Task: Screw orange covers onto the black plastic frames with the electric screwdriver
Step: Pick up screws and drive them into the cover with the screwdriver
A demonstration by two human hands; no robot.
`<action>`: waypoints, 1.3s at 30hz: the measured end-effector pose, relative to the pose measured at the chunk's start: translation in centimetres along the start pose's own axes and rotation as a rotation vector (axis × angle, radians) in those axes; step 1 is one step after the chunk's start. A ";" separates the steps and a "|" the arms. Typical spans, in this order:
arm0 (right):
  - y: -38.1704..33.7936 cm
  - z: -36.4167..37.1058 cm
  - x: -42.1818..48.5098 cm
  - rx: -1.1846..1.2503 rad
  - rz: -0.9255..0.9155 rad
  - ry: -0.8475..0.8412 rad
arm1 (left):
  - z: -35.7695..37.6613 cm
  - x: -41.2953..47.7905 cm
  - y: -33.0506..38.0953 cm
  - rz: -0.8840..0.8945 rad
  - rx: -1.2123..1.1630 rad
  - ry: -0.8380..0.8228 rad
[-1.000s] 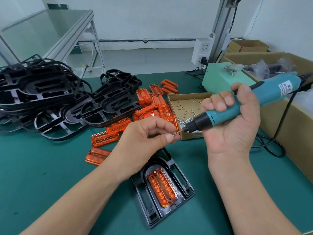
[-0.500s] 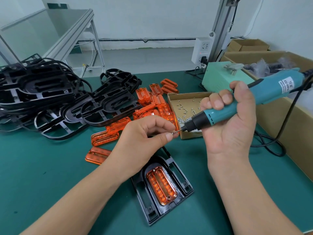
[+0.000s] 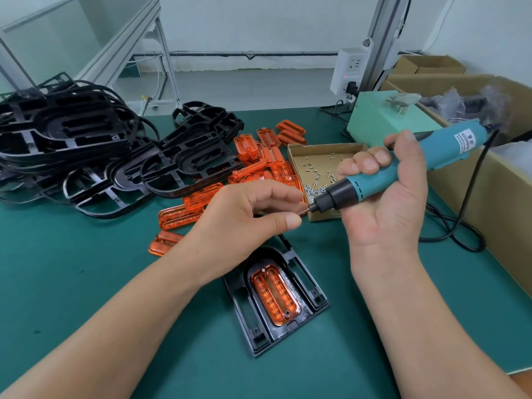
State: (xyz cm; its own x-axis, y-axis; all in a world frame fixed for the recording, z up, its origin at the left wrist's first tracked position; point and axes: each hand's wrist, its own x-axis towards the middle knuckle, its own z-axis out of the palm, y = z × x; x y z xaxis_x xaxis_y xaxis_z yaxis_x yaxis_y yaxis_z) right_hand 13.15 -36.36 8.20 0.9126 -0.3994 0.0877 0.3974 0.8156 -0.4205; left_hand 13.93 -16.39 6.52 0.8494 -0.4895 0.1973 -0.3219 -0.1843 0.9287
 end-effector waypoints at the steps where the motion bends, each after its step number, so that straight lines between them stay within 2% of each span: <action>1: -0.1 0.1 -0.1 0.015 0.014 -0.005 | -0.3 0.1 -0.1 0.004 -0.012 0.008; 3: -0.3 0.3 -0.4 0.023 0.039 -0.028 | -1.0 0.2 -0.4 0.001 0.050 0.061; 5: -0.7 0.4 -0.9 -0.011 0.061 -0.075 | -1.5 0.3 -1.0 -0.005 0.256 0.106; 8: -1.2 -0.1 -2.4 -0.105 0.112 -0.182 | -1.3 0.2 -1.5 0.030 0.542 0.051; 12: -1.2 -0.7 -4.1 -0.209 0.164 -0.298 | -0.6 0.1 -1.5 0.062 0.682 -0.022; 20: -0.5 -0.9 -5.1 -0.312 0.265 -0.467 | -0.2 0.1 -1.5 0.080 0.698 -0.012; 39: -0.2 -0.7 -5.8 -0.331 0.286 -0.529 | -0.2 0.3 -2.0 0.078 0.624 -0.004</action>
State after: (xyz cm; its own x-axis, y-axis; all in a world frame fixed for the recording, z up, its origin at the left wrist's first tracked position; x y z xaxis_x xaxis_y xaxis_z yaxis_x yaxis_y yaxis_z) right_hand 7.68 -34.53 7.14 0.9349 0.1394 0.3262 0.1603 0.6544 -0.7390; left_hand 14.90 -16.01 4.82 0.8124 -0.5247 0.2543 -0.5672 -0.6101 0.5533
